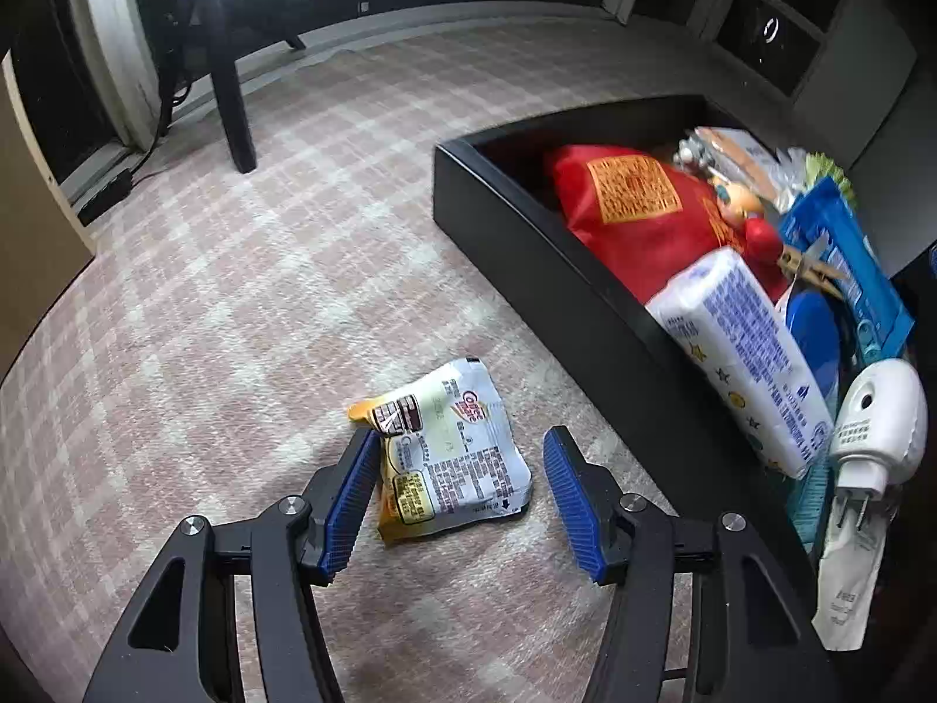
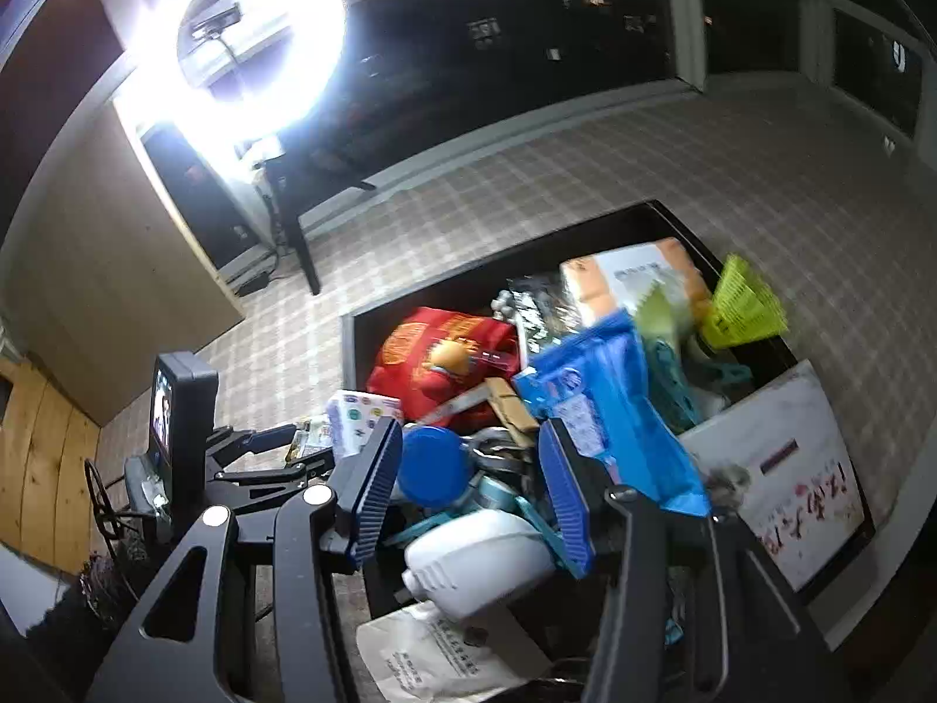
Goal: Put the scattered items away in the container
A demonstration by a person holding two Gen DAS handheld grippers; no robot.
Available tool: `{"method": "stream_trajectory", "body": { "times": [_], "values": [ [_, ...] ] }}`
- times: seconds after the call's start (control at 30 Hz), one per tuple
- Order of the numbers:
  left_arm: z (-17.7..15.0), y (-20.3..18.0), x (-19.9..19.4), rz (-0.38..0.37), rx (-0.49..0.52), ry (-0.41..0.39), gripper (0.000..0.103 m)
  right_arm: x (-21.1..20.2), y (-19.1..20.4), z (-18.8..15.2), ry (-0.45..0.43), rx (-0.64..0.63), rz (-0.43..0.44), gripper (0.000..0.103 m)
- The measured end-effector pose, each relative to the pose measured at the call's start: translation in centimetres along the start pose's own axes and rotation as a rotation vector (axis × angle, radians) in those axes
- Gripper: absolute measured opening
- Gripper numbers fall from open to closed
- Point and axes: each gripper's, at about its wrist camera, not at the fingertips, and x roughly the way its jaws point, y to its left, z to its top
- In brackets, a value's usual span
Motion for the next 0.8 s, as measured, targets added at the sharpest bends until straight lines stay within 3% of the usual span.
{"method": "stream_trajectory", "body": {
  "times": [0.17,0.23,0.4,0.57,0.8],
  "values": [
    [-0.2,-0.4,0.4,0.048,0.003,-0.005,0.052,-0.3,-1.5,-0.6,-0.003,0.027,-0.044,0.048],
    [-0.2,-0.4,0.4,0.071,0.010,-0.019,0.043,-0.7,-2.2,-0.9,-0.008,0.045,-0.057,0.048],
    [-0.6,0.1,0.0,0.042,-0.010,-0.039,0.035,-1.7,-4.2,-2.0,-0.027,0.111,-0.075,0.048],
    [-0.9,1.3,-1.1,0.021,-0.055,-0.047,0.034,-2.5,-6.3,-2.7,-0.042,0.176,-0.099,0.049],
    [0.6,1.2,-5.4,-0.003,-0.072,-0.133,0.034,-3.6,-8.7,-3.1,-0.071,0.245,-0.116,0.049]
  ]
}}
